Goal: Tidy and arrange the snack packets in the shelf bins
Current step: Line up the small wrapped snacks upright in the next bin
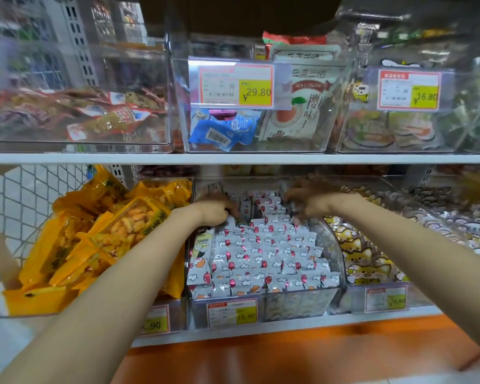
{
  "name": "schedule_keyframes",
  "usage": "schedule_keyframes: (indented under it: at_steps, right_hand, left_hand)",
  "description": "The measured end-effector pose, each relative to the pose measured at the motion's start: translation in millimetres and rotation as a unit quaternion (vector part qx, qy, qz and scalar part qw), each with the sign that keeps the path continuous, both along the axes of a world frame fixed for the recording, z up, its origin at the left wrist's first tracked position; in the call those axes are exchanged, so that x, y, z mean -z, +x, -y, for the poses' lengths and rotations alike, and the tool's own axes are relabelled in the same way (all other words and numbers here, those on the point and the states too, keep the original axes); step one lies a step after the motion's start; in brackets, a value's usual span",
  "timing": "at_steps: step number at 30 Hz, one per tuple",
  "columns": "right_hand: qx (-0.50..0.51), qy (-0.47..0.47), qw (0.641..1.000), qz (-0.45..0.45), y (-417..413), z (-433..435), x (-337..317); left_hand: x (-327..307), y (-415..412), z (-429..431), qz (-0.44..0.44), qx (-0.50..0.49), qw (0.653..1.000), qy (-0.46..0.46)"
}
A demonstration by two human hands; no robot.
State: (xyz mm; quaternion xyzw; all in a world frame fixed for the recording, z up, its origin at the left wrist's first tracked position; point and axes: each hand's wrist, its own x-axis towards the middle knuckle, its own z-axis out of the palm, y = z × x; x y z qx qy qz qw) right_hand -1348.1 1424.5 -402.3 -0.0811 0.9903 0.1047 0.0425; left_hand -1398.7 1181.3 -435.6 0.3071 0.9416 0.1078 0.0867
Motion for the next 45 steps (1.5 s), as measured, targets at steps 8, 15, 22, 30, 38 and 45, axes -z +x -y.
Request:
schedule_keyframes:
  at_steps: [8,15,22,30,38,45]
  right_hand:
    - [0.051,-0.201,0.978,-0.022,-3,1,3]
    - [0.030,-0.236,0.962,-0.131,-3,-10,2]
    - [0.031,-0.447,0.873,-0.192,5,-12,-5]
    - [0.083,-0.508,0.844,-0.146,-7,7,0]
    - [0.017,-0.430,0.896,-0.107,-21,48,1]
    - [-0.007,-0.290,0.957,0.001,-26,57,12]
  left_hand:
    - [-2,2,5,0.002,0.012,1.000,0.021]
    - [-1,0,5,-0.008,0.029,0.999,0.016]
    - [-2,-2,5,-0.012,0.065,0.998,0.014]
    - [-4,-2,9,-0.025,0.088,0.996,-0.001]
    - [-5,-1,10,-0.027,0.097,0.995,-0.008]
    - [-7,0,9,-0.030,0.096,0.995,-0.018]
